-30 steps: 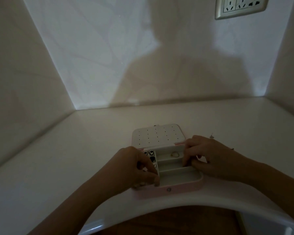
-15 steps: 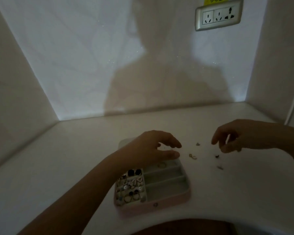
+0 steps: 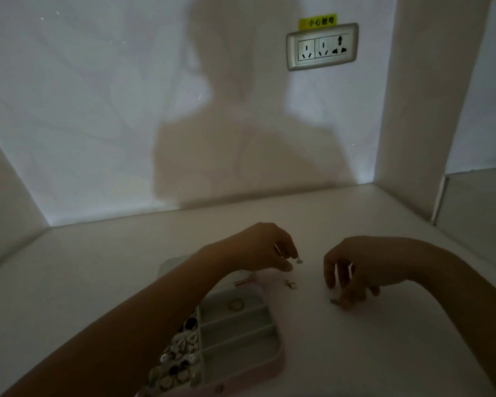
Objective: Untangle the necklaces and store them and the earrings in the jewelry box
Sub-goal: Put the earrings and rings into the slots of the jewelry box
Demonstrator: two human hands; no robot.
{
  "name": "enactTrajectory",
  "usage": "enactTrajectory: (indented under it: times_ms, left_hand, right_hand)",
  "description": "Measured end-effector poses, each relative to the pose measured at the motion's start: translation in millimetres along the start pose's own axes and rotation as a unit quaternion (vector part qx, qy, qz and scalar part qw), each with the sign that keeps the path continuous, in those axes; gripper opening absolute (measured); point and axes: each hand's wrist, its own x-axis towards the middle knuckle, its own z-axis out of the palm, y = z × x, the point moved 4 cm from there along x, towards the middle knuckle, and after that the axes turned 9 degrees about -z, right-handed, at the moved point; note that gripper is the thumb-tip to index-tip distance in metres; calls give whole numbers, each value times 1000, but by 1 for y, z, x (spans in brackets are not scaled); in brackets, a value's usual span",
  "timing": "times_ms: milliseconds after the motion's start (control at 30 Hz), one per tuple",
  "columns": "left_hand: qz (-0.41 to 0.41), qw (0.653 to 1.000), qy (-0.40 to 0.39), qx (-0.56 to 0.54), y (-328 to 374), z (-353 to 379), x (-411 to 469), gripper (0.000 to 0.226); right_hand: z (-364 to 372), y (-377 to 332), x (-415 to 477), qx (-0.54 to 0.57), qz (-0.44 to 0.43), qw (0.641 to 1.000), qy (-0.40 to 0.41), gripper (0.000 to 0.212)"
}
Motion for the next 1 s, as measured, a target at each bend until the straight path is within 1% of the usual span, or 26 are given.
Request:
enactTrajectory:
  times_ms: [133,233,333,500,633,733,800,867,933,1000]
  left_hand:
    - [-22,1000,-21,5,-3,0,20,31]
    - [-31,999,-40,-5,-6,5,31,32]
    - [-22,999,-22,-24,-5,7,38,26]
    - [-15,999,12,-36,-3,11,43,18]
    - [-36,997,14,-59,-7,11,42,18]
    - [-50,994,40,-84,-7,3,34,18]
    - [-71,985,58,-144,-8,-4,22,20]
    - [-88,973,67,-204,-8,-11,6,20]
    - [-98,959,73,-255,-8,-16,-14,18]
    - [-112,945,73,-299,-9,-18,-35,14]
  right_hand:
    - [5,-6,6,8,-38,999,2,10]
    - [6,-8,7,9,-56,998,5,10]
    - [5,-6,7,13,-58,998,15,6]
    - [4,-2,10,-9,-57,998,32,8]
    - [2,0,12,-14,-60,997,50,13]
    - [2,-2,10,0,-61,996,59,19]
    - [-2,-6,8,1,-68,993,92,21]
    - [-8,-15,6,-2,-99,980,171,22]
    - [-13,-26,4,29,-146,953,265,20]
    - [-10,-39,1,75,-197,924,318,14]
